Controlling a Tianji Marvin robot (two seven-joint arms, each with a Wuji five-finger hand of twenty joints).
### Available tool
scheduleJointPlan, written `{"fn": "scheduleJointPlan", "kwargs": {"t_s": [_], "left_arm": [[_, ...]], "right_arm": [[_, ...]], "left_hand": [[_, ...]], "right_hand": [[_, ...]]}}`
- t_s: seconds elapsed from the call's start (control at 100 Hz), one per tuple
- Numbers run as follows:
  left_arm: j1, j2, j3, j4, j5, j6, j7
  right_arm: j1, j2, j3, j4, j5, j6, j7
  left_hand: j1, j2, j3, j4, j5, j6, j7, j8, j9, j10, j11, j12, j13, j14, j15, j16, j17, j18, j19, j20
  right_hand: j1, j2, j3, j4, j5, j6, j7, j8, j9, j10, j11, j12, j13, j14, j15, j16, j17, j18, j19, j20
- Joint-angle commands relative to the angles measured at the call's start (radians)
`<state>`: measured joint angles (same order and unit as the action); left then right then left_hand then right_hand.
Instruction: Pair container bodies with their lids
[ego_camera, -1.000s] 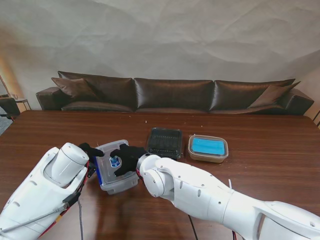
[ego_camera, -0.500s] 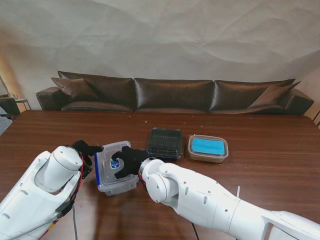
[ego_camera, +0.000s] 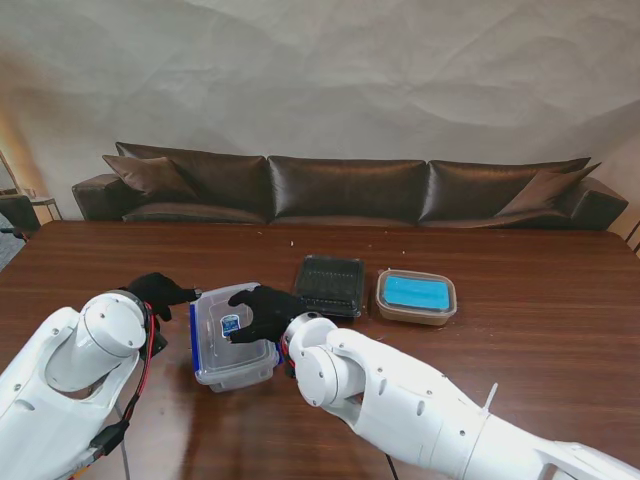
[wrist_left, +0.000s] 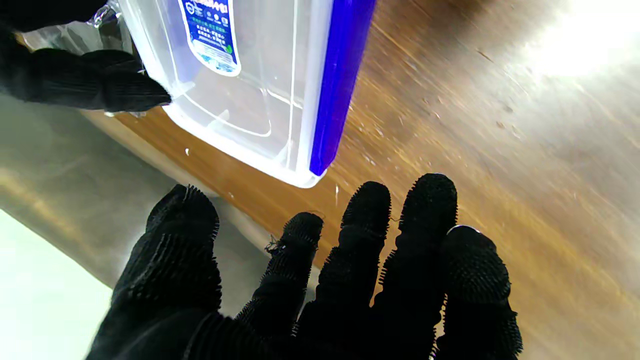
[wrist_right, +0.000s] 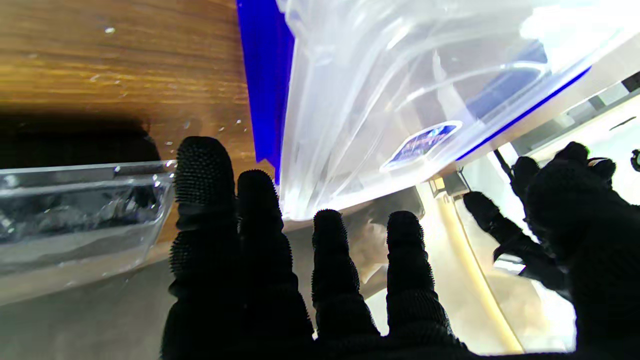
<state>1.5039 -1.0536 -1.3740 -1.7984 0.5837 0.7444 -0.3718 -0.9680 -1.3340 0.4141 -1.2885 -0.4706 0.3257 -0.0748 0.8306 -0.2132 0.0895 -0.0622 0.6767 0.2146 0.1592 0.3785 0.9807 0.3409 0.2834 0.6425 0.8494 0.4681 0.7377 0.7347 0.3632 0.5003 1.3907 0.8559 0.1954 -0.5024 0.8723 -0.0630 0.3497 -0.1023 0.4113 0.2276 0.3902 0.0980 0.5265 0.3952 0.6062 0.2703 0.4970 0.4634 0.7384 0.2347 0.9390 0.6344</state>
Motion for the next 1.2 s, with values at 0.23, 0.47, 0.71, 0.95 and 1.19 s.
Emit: {"fn": "scheduleJointPlan", "kwargs": {"t_s": [0.23, 0.47, 0.71, 0.95, 1.19], "left_arm": [[0.095, 0.031, -0.050, -0.100, 0.093, -0.034, -0.075], [0.172, 0.047, -0.083, -0.179, 0.156, -0.034, -0.155], [0.171, 0.078, -0.052, -0.205, 0.202, 0.071, -0.250], [0.099, 0.101, 0.013, -0.147, 0.161, 0.109, -0.291], [0.036, 0.099, 0.053, -0.088, 0.040, 0.139, -0.232]], "right_arm": [[-0.045, 0.076, 0.064, -0.094, -0.038, 0.027, 0.058], [-0.098, 0.128, 0.116, -0.172, -0.099, 0.053, 0.101], [-0.153, 0.174, 0.162, -0.241, -0.151, 0.059, 0.164], [-0.177, 0.185, 0.165, -0.248, -0.144, 0.042, 0.184], [-0.193, 0.175, 0.153, -0.241, -0.105, 0.025, 0.168]], "left_hand": [[0.016, 0.055, -0.034, 0.041, 0.025, 0.002, 0.010, -0.010, -0.019, 0.015, -0.013, -0.008, -0.027, 0.033, -0.011, 0.001, -0.030, -0.020, -0.021, 0.035], [0.019, 0.093, -0.056, 0.042, 0.015, 0.048, -0.001, -0.023, -0.012, 0.026, 0.004, 0.010, -0.003, 0.025, 0.044, 0.029, -0.001, -0.029, 0.000, 0.059], [0.026, 0.158, -0.091, 0.046, 0.048, 0.122, 0.016, -0.023, 0.010, 0.054, 0.042, 0.058, 0.037, 0.029, 0.130, 0.063, 0.042, -0.018, 0.029, 0.093], [0.010, 0.189, -0.102, 0.046, 0.026, 0.107, 0.002, -0.029, -0.010, 0.067, 0.037, 0.068, 0.019, 0.026, 0.149, 0.071, 0.031, -0.032, 0.029, 0.101], [0.012, 0.196, -0.102, 0.047, 0.027, 0.108, 0.002, -0.030, -0.017, 0.076, 0.030, 0.070, 0.001, 0.032, 0.157, 0.080, 0.009, -0.039, 0.024, 0.112]], "right_hand": [[-0.027, 0.037, -0.054, 0.001, 0.021, 0.015, 0.033, -0.015, 0.068, 0.028, 0.014, 0.016, 0.034, -0.001, 0.020, 0.007, -0.609, 0.034, -0.005, -0.007], [-0.032, 0.070, -0.069, 0.011, 0.105, 0.092, 0.098, 0.032, 0.161, 0.044, 0.111, 0.099, 0.118, -0.007, 0.201, 0.098, -0.558, 0.060, 0.108, 0.044], [-0.035, 0.099, -0.093, 0.013, 0.236, 0.106, 0.121, 0.071, 0.278, 0.048, 0.156, 0.148, 0.198, -0.024, 0.329, 0.155, -0.509, 0.075, 0.201, 0.075], [-0.027, 0.123, -0.109, 0.018, 0.281, 0.090, 0.096, 0.079, 0.321, 0.042, 0.181, 0.186, 0.246, -0.042, 0.412, 0.193, -0.476, 0.079, 0.258, 0.090], [-0.023, 0.130, -0.106, 0.020, 0.297, 0.092, 0.093, 0.084, 0.335, 0.040, 0.193, 0.202, 0.262, -0.048, 0.442, 0.204, -0.466, 0.081, 0.281, 0.097]]}}
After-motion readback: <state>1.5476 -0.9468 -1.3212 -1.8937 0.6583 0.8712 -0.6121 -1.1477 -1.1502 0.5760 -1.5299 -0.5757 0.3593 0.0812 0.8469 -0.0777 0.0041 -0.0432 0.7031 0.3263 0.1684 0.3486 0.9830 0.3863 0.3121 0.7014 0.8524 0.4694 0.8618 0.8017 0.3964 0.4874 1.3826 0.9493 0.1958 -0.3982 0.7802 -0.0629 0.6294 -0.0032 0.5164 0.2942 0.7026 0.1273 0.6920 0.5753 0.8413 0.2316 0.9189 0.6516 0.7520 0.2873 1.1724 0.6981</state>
